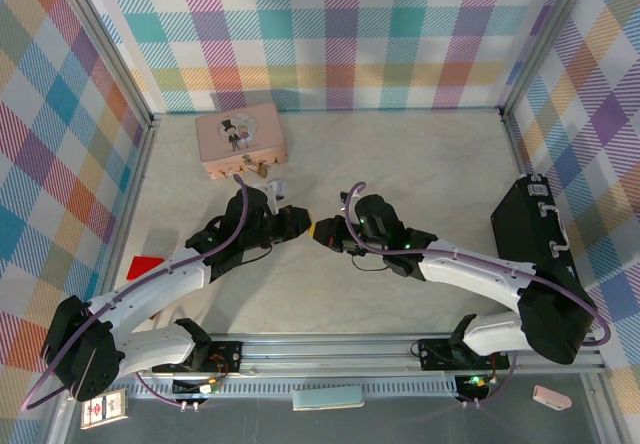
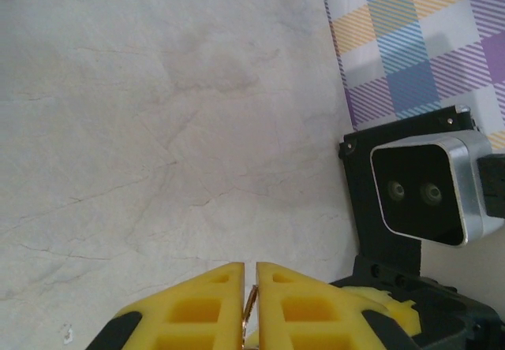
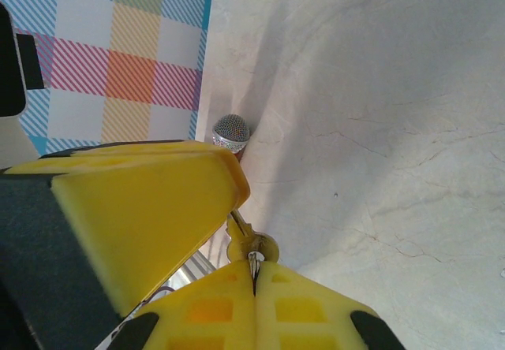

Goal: Unlock the padlock with the key

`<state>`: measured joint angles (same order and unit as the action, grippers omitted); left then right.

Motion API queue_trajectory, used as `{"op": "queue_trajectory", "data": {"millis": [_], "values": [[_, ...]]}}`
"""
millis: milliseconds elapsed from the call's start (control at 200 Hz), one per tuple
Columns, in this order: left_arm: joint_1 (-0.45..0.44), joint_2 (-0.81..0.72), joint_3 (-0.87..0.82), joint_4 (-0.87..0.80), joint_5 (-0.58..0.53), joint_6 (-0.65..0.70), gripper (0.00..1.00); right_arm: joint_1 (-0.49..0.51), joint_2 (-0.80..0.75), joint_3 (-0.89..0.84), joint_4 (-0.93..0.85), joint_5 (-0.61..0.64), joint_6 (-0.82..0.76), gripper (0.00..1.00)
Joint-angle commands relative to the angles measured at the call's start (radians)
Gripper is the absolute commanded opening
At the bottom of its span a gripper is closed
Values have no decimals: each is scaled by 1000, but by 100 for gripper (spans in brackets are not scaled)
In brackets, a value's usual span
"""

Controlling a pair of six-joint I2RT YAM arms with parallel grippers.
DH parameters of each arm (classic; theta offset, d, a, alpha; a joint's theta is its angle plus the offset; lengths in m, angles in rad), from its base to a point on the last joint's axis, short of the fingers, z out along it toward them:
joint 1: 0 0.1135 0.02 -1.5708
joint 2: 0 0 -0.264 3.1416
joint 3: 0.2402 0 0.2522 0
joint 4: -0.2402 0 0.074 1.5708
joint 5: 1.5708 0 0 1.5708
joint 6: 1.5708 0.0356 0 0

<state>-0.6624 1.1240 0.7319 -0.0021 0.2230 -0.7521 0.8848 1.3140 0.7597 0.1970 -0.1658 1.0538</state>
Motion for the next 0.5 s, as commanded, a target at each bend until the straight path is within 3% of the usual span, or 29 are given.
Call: {"op": "queue_trajectory", "data": {"millis": [0,265,315,375,495], "values": [[3,-1,22,-15,-15,-11,10,6,-5,30,-7,12,-26,0],[4,-20,9,-27,-80,-50,0,4,-30,35,-55,48,-42,0],[3,-30,1,-24,-106,-73,0,-4,-45,24,-56,60,-34,7],[3,-44,-17,-3,-139,-124,0,-26,-63,-10,-10,66,2,21],[3,-70,-49,38,-207,-233,0,-91,-69,-119,265,19,134,37]]}}
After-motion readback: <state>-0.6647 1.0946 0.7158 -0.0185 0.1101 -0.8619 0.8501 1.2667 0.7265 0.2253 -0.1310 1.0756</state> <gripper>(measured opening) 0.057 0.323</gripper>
